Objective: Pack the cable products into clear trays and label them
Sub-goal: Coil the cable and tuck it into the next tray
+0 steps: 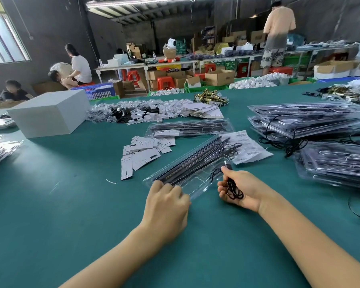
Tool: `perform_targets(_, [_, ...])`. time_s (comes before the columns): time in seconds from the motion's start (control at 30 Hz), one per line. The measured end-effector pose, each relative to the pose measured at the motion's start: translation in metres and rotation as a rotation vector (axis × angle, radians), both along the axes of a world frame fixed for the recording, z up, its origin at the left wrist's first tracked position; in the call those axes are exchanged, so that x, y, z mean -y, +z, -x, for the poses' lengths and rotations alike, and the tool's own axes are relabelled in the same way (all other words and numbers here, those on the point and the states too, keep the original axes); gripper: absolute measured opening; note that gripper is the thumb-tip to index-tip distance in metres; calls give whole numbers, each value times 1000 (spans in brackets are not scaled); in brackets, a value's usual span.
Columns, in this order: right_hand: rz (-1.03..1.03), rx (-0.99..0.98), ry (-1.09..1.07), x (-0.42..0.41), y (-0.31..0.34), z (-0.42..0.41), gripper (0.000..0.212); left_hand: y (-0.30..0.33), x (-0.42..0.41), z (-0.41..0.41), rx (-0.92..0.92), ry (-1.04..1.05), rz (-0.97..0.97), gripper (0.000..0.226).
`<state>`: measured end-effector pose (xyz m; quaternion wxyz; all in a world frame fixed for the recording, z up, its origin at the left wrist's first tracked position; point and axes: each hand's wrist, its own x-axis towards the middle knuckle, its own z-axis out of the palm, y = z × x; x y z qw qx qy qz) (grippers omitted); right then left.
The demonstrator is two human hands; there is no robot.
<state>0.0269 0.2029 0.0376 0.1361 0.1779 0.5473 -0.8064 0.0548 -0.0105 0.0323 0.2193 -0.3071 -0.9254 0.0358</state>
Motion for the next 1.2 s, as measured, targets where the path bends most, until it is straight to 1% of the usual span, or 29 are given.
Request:
perform_targets(0.03, [1, -3, -3, 0, 0, 0, 32, 3, 3, 1, 28, -8, 9, 19])
perform_targets(0.07, [1, -4, -7, -1, -1, 1, 32, 5, 5, 2, 80, -11, 2, 19])
perform_targets(0.1, [3, -3, -10, 0, -1, 1, 33, 4, 6, 3, 136, 1, -13, 25])
perform_targets(0.17, [13, 7, -14, 0, -2, 2, 34, 0, 7, 4, 178, 25, 49, 31])
perform_targets(0.2, [15, 12, -17, -1, -2, 2, 34, 0, 5, 4, 200, 41, 86, 28])
perform_targets(0.27, [-19, 12, -20, -2, -3, 3, 34, 2, 1, 3, 263, 96, 148, 9])
perform_targets(0.3, [-62, 7, -23, -2, -3, 4, 33, 5, 0, 2, 232, 78, 170, 6])
perform_targets(0.33, [-118, 1, -29, -2, -4, 4, 32, 8, -2, 0, 162, 26, 213, 20])
perform_targets(0.37, [-174, -5, -37, -2, -4, 5, 31, 12, -3, -3, 112, 2, 279, 29])
perform_targets(0.4, [-221, -9, -46, -1, -5, 5, 31, 17, -5, -5, 63, -7, 300, 32])
perform_targets(0.53, [-325, -31, -68, 2, -7, 6, 30, 15, -7, -6, -43, -41, 300, 29])
perform_targets(0.6, [-363, -41, -72, 3, -6, 5, 31, 14, -6, -6, -64, -71, 304, 27])
perform_targets(0.67, [-397, -50, -75, 3, -6, 4, 31, 4, -1, -4, -67, -145, 275, 18])
perform_targets(0.7, [-407, -51, -75, 3, -6, 4, 30, 0, 3, -4, -29, -146, 225, 20])
perform_targets(0.77, [-405, -48, -71, 4, -5, 3, 29, -3, 12, -5, 50, -74, 123, 32])
perform_targets(0.83, [-399, -42, -62, 4, -4, 2, 29, -3, 21, 0, 199, 11, 7, 33])
perform_targets(0.9, [-387, -36, -58, 3, -4, 2, 29, -3, 28, 5, 312, -16, -70, 34])
perform_targets(0.97, [-374, -29, -51, 2, -3, 2, 29, 0, 30, 10, 314, -59, -140, 33])
perform_targets(1.03, [-362, -19, -46, 1, -2, 2, 29, 2, 33, 16, 318, -72, -110, 34])
perform_targets(1.13, [-365, -15, -42, 1, -1, 0, 29, 8, 34, 17, 273, -119, 64, 34])
perform_targets(1.2, [-374, -23, -32, 2, 1, -1, 30, 12, 32, 16, 156, -188, 241, 18])
